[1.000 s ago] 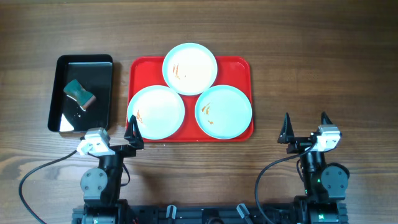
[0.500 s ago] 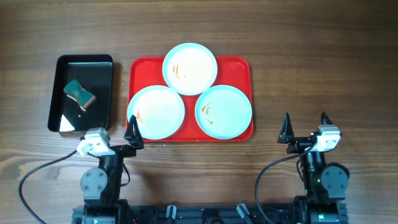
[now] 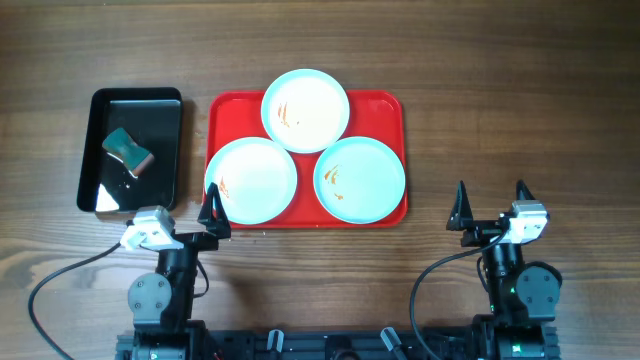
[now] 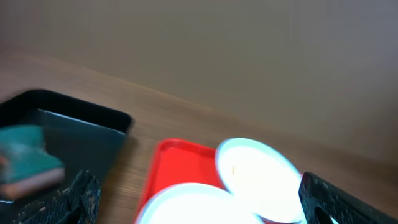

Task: Clean dirty plates on tray and stack at the side
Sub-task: 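Move the left gripper toward the sponge in the black tray, then grasp the green-and-yellow sponge with the left gripper and lift it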

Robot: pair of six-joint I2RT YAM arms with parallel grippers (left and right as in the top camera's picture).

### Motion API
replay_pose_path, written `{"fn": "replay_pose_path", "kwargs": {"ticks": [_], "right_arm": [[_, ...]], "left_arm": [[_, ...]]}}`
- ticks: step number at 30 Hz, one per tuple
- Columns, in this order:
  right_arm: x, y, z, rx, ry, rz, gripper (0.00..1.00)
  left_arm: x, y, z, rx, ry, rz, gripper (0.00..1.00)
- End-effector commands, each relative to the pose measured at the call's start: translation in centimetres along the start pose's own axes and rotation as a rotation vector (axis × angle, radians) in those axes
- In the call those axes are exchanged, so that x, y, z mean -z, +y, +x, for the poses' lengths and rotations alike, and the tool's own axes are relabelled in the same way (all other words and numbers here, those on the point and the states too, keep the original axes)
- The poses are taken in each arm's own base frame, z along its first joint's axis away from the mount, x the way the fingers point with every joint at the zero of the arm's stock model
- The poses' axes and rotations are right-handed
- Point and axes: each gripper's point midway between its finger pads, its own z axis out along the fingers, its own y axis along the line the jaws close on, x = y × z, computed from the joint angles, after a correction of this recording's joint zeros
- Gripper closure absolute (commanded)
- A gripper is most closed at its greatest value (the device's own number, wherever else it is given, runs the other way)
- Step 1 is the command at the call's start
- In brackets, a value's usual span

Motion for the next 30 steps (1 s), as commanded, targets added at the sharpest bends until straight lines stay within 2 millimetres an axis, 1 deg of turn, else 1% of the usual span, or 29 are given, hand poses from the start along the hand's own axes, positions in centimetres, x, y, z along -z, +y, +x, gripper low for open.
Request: {"fn": "replay_pose_path", "kwargs": {"ticks": [1,2,3,5,6,7,8,10,11,14,15,17,19,20,21,22,23,24,25,26,27,28,29,30], "right_arm": [[0.0,0.2,0.1,0.012,0.002,-0.011,0.00],[0.0,0.2,0.1,0.012,0.002,-0.011,0.00],[0.0,0.2,0.1,0.012,0.002,-0.011,0.00],[0.0,0.2,0.1,0.012,0.002,-0.011,0.00],[0.0,0.2,0.1,0.012,0.002,-0.011,0.00],[0.0,0.2,0.1,0.012,0.002,-0.011,0.00],[0.0,0.2,0.1,0.012,0.002,-0.011,0.00],[0.0,0.2,0.1,0.012,0.002,-0.011,0.00],[0.0,0.2,0.1,0.012,0.002,-0.011,0.00],[0.0,0.2,0.1,0.012,0.002,-0.011,0.01],[0.0,0.2,0.1,0.012,0.002,-0.011,0.00],[0.0,0.2,0.1,0.012,0.002,-0.011,0.00],[0.0,0.2,0.1,0.012,0.002,-0.011,0.00],[0.0,0.2,0.1,0.012,0.002,-0.011,0.00],[0.0,0.2,0.1,0.012,0.002,-0.011,0.00],[0.0,0.2,0.1,0.012,0.002,-0.011,0.00],[0.0,0.2,0.1,0.012,0.002,-0.011,0.00],[0.0,0.2,0.1,0.012,0.002,-0.011,0.00],[0.0,0.2,0.1,0.012,0.002,-0.011,0.00],[0.0,0.2,0.1,0.012,0.002,-0.011,0.00],[0.0,0.2,0.1,0.012,0.002,-0.011,0.00],[0.0,0.2,0.1,0.012,0.002,-0.011,0.00],[0.0,0.2,0.1,0.012,0.002,-0.011,0.00],[0.0,0.2,0.1,0.012,0.002,-0.011,0.00]], "left_arm": [[0.2,-1.8,1.5,0.100,0.076,0.109,0.00],[0.2,-2.1,1.4,0.101,0.075,0.125,0.00],[0.4,-3.2,1.6,0.117,0.097,0.190,0.00],[1.1,-5.9,0.7,0.146,0.087,0.336,0.00],[1.8,-7.7,-0.9,0.119,0.034,0.441,0.00],[2.2,-8.6,-1.9,0.111,-0.003,0.490,0.00],[2.7,-9.3,-3.4,0.115,-0.052,0.526,0.00],[3.2,-10.0,-5.2,0.116,-0.071,0.533,0.00],[3.2,-10.0,-6.0,0.111,-0.055,0.504,0.00],[2.4,-9.6,-7.3,0.032,0.029,0.395,0.00],[1.3,-8.4,-8.2,0.009,0.095,0.271,0.00],[-0.4,-6.2,-8.9,-0.060,0.251,0.073,0.00],[-1.9,-4.1,-9.1,-0.122,0.495,-0.115,0.00],[-2.7,-2.9,-9.4,-0.154,0.644,-0.224,0.00],[-3.3,-2.1,-10.0,-0.168,0.783,-0.317,0.00],[-4.4,-2.0,-10.0,-0.169,0.882,-0.349,0.00],[-5.9,-2.2,-10.1,-0.162,0.972,-0.367,0.00],[-7.8,-2.9,-9.8,-0.113,1.018,-0.347,0.00],[-8.8,-3.6,-8.9,-0.070,1.069,-0.310,0.00],[-9.7,-3.4,-8.1,-0.063,1.093,-0.312,0.00],[-10.5,-2.8,-7.4,-0.055,1.105,-0.341,0.00],[-11.0,-1.2,-7.1,-0.003,1.083,-0.452,0.00],[-11.4,3.1,-7.3,0.142,0.994,-0.727,0.00],[-11.9,4.9,-7.3,0.204,0.958,-0.789,0.00]]}}
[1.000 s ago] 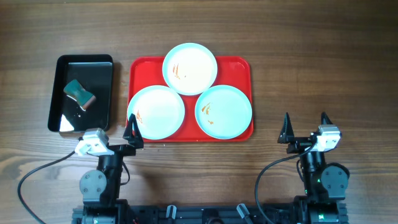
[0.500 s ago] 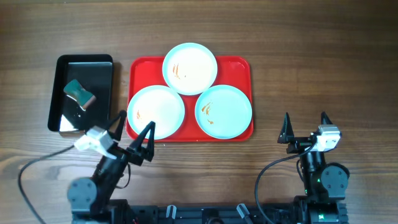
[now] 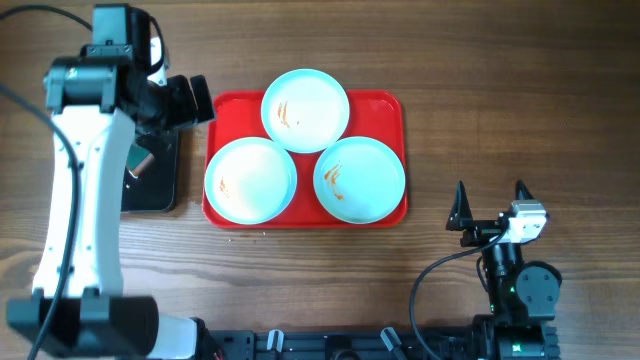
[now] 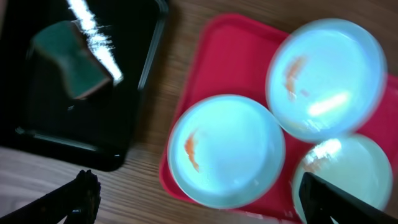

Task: Clean dirty plates on tray and stack at the side
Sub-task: 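Grasp the green-and-yellow sponge with the left gripper and lift it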

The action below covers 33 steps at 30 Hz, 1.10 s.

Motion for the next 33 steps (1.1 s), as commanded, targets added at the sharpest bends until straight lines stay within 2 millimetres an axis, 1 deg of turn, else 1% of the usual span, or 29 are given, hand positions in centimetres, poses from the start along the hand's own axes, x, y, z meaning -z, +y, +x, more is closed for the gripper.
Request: {"fn": "replay_pose_path", "kwargs": {"ticks": [1,2,3,5,6,7,8,10,11,12,13,15,17,19,21,24,27,31,32,33], "right_arm": [[0.0,0.1,-0.1,0.012,-0.007,-0.008,0.00],[0.0,0.1,-0.1,0.012,-0.007,-0.008,0.00],[0.0,0.1,-0.1,0.012,-0.007,-0.008,0.00],[0.0,0.1,-0.1,0.012,-0.007,-0.008,0.00],[0.0,0.1,-0.1,0.012,-0.007,-0.008,0.00],[0.0,0.1,-0.1,0.012,-0.007,-0.008,0.00],[0.0,0.1,-0.1,0.012,-0.007,-0.008,0.00],[0.0,0.1,-0.1,0.012,-0.007,-0.008,0.00],[0.0,0.1,-0.1,0.012,-0.007,-0.008,0.00],[0.0,0.1,-0.1,0.012,-0.007,-0.008,0.00],[0.0,0.1,-0.1,0.012,-0.007,-0.008,0.00],[0.0,0.1,-0.1,0.012,-0.007,-0.008,0.00],[0.0,0.1,-0.1,0.012,-0.007,-0.008,0.00],[0.0,0.1,-0.1,0.012,-0.007,-0.008,0.00],[0.0,0.1,-0.1,0.012,-0.007,-0.008,0.00],[0.0,0.1,-0.1,0.012,-0.007,-0.008,0.00],[0.0,0.1,-0.1,0.012,-0.007,-0.008,0.00],[0.0,0.1,-0.1,0.012,-0.007,-0.008,0.00],[0.0,0.1,-0.1,0.012,-0.007,-0.008,0.00],[0.0,0.1,-0.1,0.012,-0.007,-0.008,0.00]], "left_arm": [[-2.1,6.7,-3.6,0.438,-0.069,-0.153,0.00],[-2.7,7.3,-3.9,0.464,-0.061,-0.141,0.00],[-3.5,8.7,-4.3,0.509,-0.047,-0.136,0.00],[-4.7,10.7,-4.5,0.554,-0.026,-0.159,0.00],[-5.7,11.8,-4.4,0.575,-0.003,-0.175,0.00],[-7.2,12.9,-4.1,0.595,0.036,-0.195,0.14],[-8.0,13.1,-3.9,0.600,0.056,-0.203,0.20],[-9.8,13.6,-3.8,0.593,0.088,-0.222,0.21],[-10.9,13.9,-3.9,0.552,0.096,-0.235,0.22],[-11.8,14.7,-4.0,0.540,0.100,-0.269,0.22],[-12.7,15.3,-4.0,0.542,0.106,-0.293,0.24],[-14.6,16.3,-3.9,0.552,0.130,-0.296,0.28],[-16.1,16.4,-3.8,0.501,0.150,-0.264,0.30],[-17.8,15.8,-3.6,0.414,0.185,-0.208,0.30],[-19.0,15.7,-3.2,0.415,0.208,-0.201,0.32],[-20.3,15.9,-2.6,0.416,0.235,-0.206,0.37],[-21.5,16.0,-0.7,0.417,0.289,-0.216,0.37],[-22.6,16.3,0.4,0.416,0.299,-0.226,0.37],[-22.8,16.3,0.5,0.416,0.298,-0.226,0.42],[-22.8,16.3,0.4,0.416,0.293,-0.225,0.53]]}}
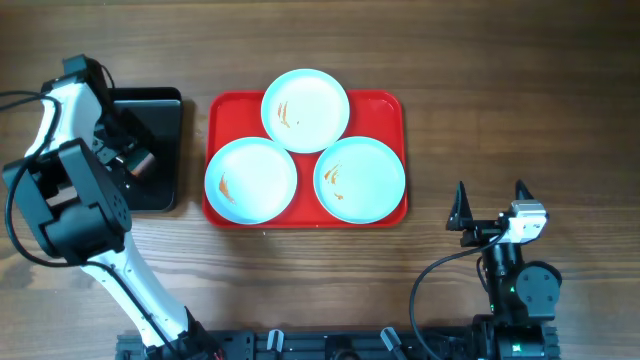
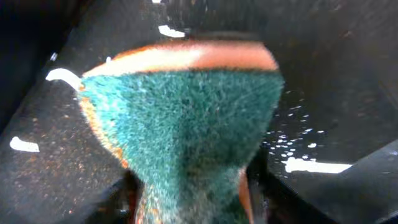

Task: Clean dirty plates on tray and stack at the side
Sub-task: 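Grasp the green-and-yellow sponge with the left gripper and lift it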

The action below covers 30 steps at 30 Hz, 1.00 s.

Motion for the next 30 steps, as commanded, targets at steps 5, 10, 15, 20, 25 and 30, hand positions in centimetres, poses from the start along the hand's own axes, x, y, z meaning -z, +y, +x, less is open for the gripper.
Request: {"fn": "replay_pose_path", "kwargs": {"ticks": [5,10,15,20,25,30], "right_arm": [[0.0,0.1,-0.1,0.012,-0.007,-0.008,0.00],[0.0,0.1,-0.1,0.012,-0.007,-0.008,0.00],[0.0,0.1,-0.1,0.012,-0.007,-0.008,0.00],[0.0,0.1,-0.1,0.013,-0.007,-0.008,0.00],[0.0,0.1,-0.1,0.012,-0.007,-0.008,0.00],[0.0,0.1,-0.1,0.012,-0.007,-0.008,0.00]], "left_arm": [[-0.7,0.9,-0.2,-0.015,-0.014,-0.049,0.96],[4.0,0.0,-1.2,0.001,-0.095,0.027,0.96],[10.4,-1.4,-0.9,-0.003,-0.183,0.175,0.96],[8.7,-1.2,1.3,-0.008,-0.090,0.163,0.96],[4.4,-0.7,3.2,-0.007,-0.046,0.153,0.96],[1.2,-0.6,5.0,-0.008,-0.015,0.167,0.48]]}}
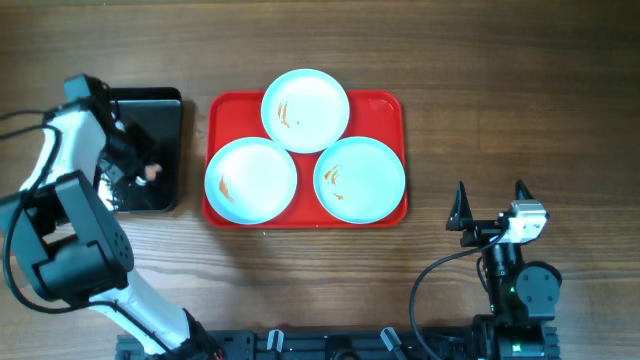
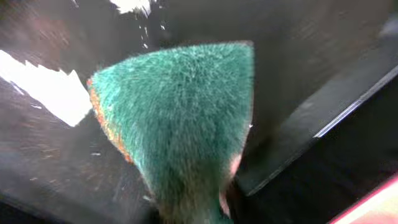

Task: Clean dirty plates on tray and stack at the side
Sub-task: 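Grasp the green-and-yellow sponge with the left gripper and lift it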

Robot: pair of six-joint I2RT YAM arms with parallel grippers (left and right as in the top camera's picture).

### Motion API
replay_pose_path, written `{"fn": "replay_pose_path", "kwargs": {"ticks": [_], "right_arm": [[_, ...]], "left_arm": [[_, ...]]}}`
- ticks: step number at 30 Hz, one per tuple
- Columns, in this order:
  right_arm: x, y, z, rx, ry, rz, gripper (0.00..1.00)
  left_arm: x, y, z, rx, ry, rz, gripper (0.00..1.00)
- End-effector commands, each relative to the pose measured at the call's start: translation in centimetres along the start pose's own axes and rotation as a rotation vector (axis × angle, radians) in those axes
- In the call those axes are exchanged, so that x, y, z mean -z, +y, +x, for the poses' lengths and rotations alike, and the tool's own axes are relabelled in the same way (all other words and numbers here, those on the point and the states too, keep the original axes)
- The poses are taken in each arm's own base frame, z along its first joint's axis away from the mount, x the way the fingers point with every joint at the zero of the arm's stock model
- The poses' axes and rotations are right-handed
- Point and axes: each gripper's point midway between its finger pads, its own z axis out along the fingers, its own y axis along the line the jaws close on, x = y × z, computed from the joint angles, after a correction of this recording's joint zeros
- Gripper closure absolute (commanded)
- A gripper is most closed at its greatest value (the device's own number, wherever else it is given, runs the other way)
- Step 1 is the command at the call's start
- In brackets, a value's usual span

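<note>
My left gripper (image 1: 133,168) is down in the black tray (image 1: 165,105) at the far left, shut on a green sponge (image 2: 180,118) with an orange underside. The sponge fills the left wrist view and narrows where the fingers pinch it at the bottom edge. In the overhead view only a pale bit of it shows past the arm. A red tray (image 1: 390,105) holds three light blue plates with orange smears: one at the back (image 1: 305,110), one front left (image 1: 251,180), one front right (image 1: 360,180). My right gripper (image 1: 490,208) rests open near the front right.
The black tray's floor (image 2: 50,93) is wet, with bright glints. Its right wall lies close to the red tray's left rim (image 1: 209,150). Bare wooden table (image 1: 500,100) lies to the right of the red tray.
The left gripper has shifted a little toward the front of the black tray. The sponge, then between the fingers, is now pinched and tilted, with the tray wall showing beside it. The right arm is unchanged.
The left gripper first rested open at the table's front, near the trays. Then it was high over the black tray and red tray, looking down on the sponge. Then it was down in the black tray around the sponge, and now it grips it.
</note>
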Motion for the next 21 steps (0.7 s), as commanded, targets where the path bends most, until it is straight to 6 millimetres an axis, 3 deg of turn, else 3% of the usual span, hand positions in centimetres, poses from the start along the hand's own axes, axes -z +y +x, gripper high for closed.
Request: {"fn": "replay_pose_path", "kwargs": {"ticks": [1,2,8,15,17,19,21], "right_arm": [[0.0,0.1,-0.1,0.012,-0.007,-0.008,0.00],[0.0,0.1,-0.1,0.012,-0.007,-0.008,0.00],[0.0,0.1,-0.1,0.012,-0.007,-0.008,0.00],[0.0,0.1,-0.1,0.012,-0.007,-0.008,0.00],[0.0,0.1,-0.1,0.012,-0.007,-0.008,0.00],[0.0,0.1,-0.1,0.012,-0.007,-0.008,0.00],[0.0,0.1,-0.1,0.012,-0.007,-0.008,0.00]], "left_arm": [[-0.9,0.1,0.5,-0.003,0.010,0.008,0.42],[-0.9,0.2,0.1,-0.003,-0.008,0.003,0.31],[-0.8,0.4,-1.6,0.020,-0.079,-0.017,0.32],[-2.0,0.5,-1.7,0.020,-0.072,-0.021,0.63],[-2.5,0.7,-1.5,0.021,-0.057,-0.031,0.96],[-1.5,0.5,-1.8,0.020,-0.077,-0.022,0.96],[0.8,0.0,-2.3,0.018,-0.114,-0.005,0.96]]}}
